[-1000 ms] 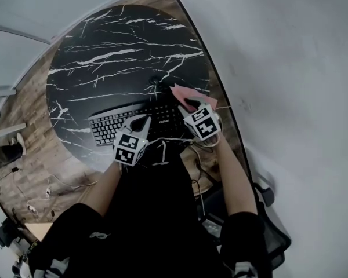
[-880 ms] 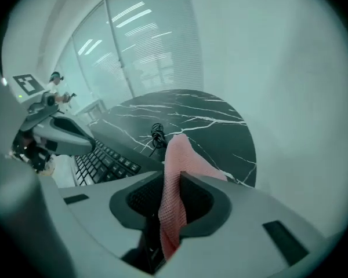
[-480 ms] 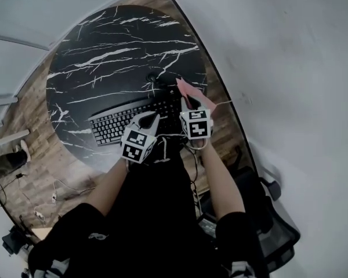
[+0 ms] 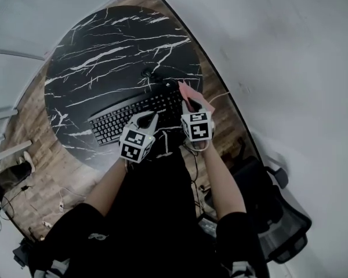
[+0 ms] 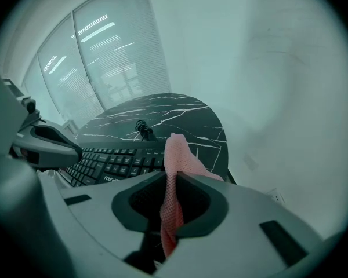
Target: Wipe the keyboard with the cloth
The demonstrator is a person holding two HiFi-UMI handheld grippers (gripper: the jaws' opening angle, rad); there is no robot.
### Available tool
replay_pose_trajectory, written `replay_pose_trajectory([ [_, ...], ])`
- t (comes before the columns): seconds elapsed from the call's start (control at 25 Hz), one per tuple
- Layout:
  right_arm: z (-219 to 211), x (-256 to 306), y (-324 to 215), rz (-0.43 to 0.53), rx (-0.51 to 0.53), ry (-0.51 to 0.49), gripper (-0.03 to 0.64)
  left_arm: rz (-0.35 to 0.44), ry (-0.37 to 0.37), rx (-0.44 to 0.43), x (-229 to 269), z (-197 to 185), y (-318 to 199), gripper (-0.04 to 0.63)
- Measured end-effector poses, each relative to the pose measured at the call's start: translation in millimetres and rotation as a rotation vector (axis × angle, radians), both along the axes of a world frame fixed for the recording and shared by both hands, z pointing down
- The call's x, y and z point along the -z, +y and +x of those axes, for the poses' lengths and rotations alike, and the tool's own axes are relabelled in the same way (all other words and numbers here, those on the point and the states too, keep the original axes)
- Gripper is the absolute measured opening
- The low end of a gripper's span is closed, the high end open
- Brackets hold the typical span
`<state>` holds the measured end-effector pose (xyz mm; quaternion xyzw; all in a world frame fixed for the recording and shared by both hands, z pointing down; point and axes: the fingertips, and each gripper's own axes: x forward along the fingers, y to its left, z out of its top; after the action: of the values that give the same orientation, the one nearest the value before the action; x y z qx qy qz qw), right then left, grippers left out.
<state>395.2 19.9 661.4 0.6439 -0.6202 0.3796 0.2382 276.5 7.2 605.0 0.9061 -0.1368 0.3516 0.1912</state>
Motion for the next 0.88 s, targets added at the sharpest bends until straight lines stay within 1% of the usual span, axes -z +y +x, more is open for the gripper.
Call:
replay_pose_trajectory([
  [0.28, -7, -2, 29, -0.016, -0.064, 0.001, 0.057, -0.002, 0.002, -0.031, -1, -17, 15, -0.002],
  [0.44, -7, -6, 41, -0.004, -0.108, 0.021, 0.058, -0.007, 0.0, -0.028, -2, -33, 21, -0.002],
  [0.56, -10, -7, 49, -0.003, -0.139, 0.033, 0.074, -0.012, -0.007, -0.02, -4, -49, 26, -0.002],
  [0.68, -18, -9, 56, -0.012, -0.144, 0.034, 0.081, -0.02, -0.015, -0.01, -8, -64, 31, -0.002],
  [0.88, -35, -17, 64, -0.039, -0.119, 0.023, 0.089, -0.02, -0.021, 0.004, -10, -79, 34, -0.002],
])
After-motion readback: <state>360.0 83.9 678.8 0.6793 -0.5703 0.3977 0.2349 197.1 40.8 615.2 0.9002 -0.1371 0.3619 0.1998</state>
